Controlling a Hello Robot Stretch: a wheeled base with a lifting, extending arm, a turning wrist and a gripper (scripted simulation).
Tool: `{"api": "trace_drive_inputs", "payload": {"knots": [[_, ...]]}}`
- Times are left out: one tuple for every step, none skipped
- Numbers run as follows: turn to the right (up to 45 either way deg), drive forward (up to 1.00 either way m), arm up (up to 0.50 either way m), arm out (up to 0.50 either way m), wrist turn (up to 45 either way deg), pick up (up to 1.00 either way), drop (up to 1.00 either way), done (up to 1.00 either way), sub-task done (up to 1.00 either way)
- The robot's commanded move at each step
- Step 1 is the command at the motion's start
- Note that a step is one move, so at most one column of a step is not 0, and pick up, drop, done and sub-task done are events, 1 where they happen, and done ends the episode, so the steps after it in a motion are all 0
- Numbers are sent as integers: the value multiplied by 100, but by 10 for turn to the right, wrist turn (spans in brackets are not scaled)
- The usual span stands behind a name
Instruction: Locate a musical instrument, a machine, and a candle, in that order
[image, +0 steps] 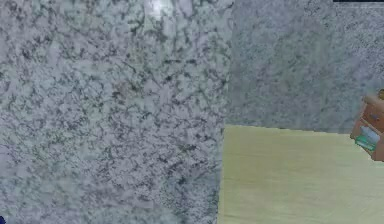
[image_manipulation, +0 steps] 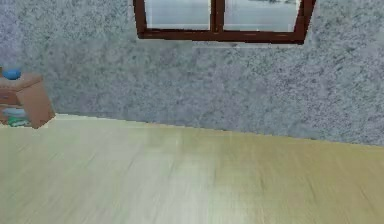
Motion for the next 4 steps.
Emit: {"api": "trace_drive_inputs", "payload": {"knots": [[-450, 0, 0, 0, 0, 0, 0, 0, 0], [-420, 0, 0, 0, 0, 0, 0, 0, 0], [0, 0, 0, 0, 0, 0, 0, 0, 100], [-450, 0, 0, 0, 0, 0, 0, 0, 0]]}}
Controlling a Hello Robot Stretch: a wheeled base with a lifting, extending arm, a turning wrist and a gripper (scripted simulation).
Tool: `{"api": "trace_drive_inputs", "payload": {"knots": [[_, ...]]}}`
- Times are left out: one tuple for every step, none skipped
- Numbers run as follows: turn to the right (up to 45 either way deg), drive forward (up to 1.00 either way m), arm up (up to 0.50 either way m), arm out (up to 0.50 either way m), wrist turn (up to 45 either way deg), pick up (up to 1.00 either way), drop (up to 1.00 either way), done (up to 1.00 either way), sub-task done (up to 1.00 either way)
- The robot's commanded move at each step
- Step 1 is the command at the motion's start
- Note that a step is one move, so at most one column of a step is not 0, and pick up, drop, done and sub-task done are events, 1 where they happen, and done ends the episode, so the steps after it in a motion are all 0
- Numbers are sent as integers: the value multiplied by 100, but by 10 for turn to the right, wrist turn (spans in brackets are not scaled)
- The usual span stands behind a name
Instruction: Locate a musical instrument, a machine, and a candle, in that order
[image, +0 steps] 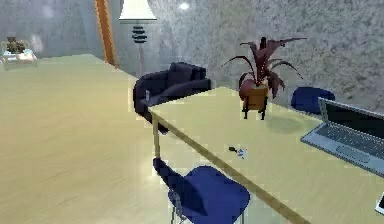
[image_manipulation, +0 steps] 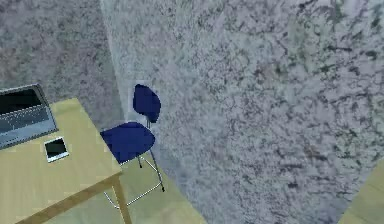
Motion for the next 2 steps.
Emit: {"api": "trace_drive_inputs", "payload": {"knots": [[-450, 0, 0, 0, 0, 0, 0, 0, 0], [0, 100, 0, 0, 0, 0, 0, 0, 0]]}}
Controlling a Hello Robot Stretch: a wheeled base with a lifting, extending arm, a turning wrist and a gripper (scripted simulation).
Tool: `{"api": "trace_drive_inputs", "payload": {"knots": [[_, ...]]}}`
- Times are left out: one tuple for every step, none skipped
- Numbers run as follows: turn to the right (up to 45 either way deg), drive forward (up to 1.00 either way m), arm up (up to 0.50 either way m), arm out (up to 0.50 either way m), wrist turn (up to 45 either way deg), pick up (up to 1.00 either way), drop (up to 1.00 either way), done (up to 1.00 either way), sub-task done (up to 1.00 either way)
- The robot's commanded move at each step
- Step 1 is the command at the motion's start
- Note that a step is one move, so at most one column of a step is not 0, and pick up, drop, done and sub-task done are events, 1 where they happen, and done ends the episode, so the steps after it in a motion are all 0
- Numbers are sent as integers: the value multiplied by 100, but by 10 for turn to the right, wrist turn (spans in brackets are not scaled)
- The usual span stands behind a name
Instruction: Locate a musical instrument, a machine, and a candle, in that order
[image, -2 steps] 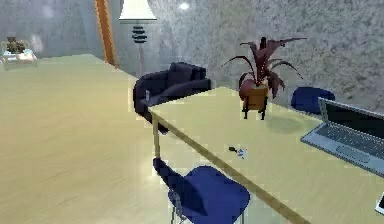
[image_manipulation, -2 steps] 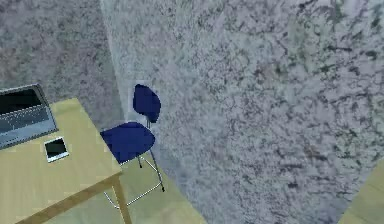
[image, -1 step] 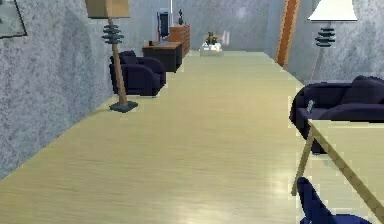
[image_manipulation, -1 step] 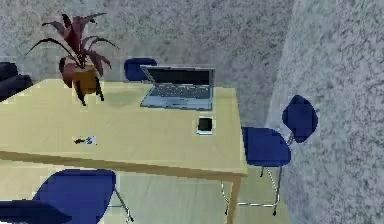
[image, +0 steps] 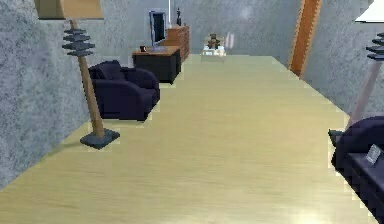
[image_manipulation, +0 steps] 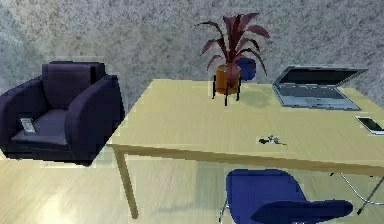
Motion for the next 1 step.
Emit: {"api": "trace_drive_inputs", "payload": {"knots": [[-120, 0, 0, 0, 0, 0, 0, 0, 0]]}}
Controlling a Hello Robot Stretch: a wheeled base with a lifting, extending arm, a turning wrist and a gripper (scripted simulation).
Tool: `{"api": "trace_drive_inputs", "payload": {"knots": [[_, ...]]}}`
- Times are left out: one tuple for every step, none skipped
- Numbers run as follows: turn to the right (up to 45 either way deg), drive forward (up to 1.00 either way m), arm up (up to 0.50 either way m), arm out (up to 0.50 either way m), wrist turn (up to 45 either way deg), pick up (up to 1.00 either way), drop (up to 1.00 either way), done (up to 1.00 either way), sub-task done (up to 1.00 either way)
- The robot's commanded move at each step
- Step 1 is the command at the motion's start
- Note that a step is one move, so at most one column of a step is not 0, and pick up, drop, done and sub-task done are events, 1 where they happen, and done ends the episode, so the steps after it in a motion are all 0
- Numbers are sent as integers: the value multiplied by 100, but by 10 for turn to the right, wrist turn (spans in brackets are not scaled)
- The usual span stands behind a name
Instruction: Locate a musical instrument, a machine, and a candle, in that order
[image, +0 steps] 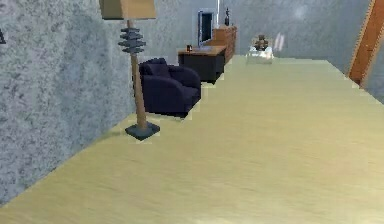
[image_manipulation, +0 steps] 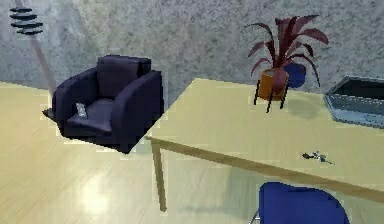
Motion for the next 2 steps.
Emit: {"api": "trace_drive_inputs", "payload": {"knots": [[0, 15, 0, 0, 0, 0, 0, 0, 0], [360, 0, 0, 0, 0, 0, 0, 0, 0]]}}
